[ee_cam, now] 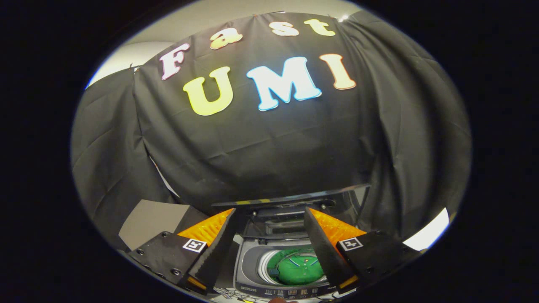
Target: Put the clothes into the washing machine and then close the washing machine lid.
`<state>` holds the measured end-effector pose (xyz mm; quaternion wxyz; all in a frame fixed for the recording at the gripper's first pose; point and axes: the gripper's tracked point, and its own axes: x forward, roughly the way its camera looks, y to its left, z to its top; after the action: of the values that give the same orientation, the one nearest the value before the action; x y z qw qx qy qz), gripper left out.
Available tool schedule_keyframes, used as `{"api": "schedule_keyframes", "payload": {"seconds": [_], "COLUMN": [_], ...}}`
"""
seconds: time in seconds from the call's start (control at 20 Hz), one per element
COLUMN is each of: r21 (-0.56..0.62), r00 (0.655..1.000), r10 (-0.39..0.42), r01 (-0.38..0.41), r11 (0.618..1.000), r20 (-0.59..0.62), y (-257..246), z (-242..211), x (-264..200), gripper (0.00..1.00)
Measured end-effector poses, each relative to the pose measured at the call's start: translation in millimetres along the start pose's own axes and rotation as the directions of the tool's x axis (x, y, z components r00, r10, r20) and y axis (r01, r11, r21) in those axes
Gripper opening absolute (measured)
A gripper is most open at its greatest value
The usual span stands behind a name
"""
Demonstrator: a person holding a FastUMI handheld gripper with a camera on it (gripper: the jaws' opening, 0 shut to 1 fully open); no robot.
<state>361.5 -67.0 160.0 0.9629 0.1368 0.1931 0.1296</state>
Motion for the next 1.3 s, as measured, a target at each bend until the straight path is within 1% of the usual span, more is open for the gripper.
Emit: {"api": "schedule_keyframes", "payload": {"seconds": [0.2,0.35,0.45,0.55,0.7,0.95,1.15,1.2,1.3], "r21": [-0.025,-0.039,-0.048,-0.062,-0.115,-0.221,-0.215,-0.206,-0.144], "r00": [1.000,0.999,0.996,0.994,0.983,0.965,0.958,0.954,0.956], "r10": [-0.008,-0.045,-0.079,-0.098,-0.159,-0.220,-0.238,-0.239,-0.221], "r01": [0.008,0.044,0.077,0.095,0.148,0.185,0.201,0.201,0.195], "r11": [1.000,0.998,0.996,0.994,0.982,0.958,0.956,0.958,0.970], "r20": [0.010,-0.014,-0.030,-0.050,-0.091,-0.146,-0.163,-0.183,-0.195], "y": [11,11,3,-2,-17,-29,-37,-40,-38], "z": [14,18,20,19,12,-8,-12,-17,-20], "x": [26,52,68,88,110,131,143,145,146], "gripper": [0.98,0.98,0.98,0.98,0.98,0.98,0.99,0.99,0.99]}}
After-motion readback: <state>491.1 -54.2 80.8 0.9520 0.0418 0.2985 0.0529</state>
